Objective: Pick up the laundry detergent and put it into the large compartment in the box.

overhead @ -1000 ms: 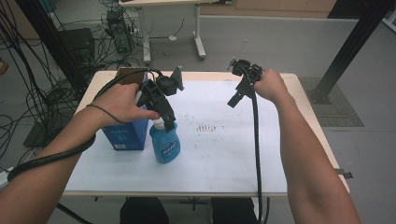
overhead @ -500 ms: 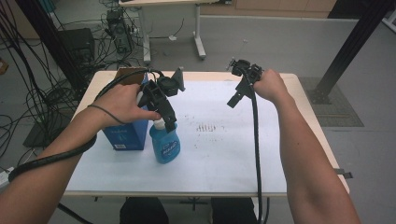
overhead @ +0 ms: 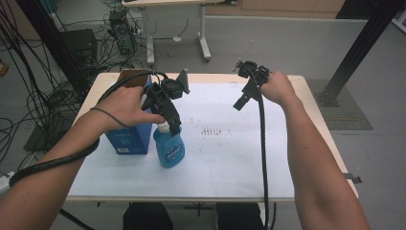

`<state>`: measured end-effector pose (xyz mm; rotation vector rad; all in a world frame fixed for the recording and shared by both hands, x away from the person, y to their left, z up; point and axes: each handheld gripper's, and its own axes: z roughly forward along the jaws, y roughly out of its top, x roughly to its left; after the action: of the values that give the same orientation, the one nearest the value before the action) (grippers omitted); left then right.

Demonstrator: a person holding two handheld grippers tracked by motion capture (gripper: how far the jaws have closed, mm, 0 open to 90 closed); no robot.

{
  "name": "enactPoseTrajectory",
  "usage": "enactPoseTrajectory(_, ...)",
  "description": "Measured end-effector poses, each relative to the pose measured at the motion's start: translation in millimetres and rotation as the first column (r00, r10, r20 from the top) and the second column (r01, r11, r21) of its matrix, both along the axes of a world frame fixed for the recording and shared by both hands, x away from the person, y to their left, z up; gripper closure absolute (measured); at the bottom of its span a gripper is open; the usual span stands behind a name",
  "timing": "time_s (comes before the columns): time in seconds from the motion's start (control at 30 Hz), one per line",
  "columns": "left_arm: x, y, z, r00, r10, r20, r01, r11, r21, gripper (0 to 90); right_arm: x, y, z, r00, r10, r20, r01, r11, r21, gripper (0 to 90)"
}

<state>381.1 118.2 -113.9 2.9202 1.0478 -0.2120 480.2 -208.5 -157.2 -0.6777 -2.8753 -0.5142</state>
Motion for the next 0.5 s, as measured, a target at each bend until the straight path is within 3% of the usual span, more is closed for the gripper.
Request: enactPoseTrajectory(0.5, 1.4, 0.8, -3.4, 1.0000, -0.001, -0.006, 0.001, 1.0000, 0.002, 4.9, -0.8, -0.3, 1.7, 1.0000, -0.002, 0.003, 0.002, 1.000, -0.004, 3.9)
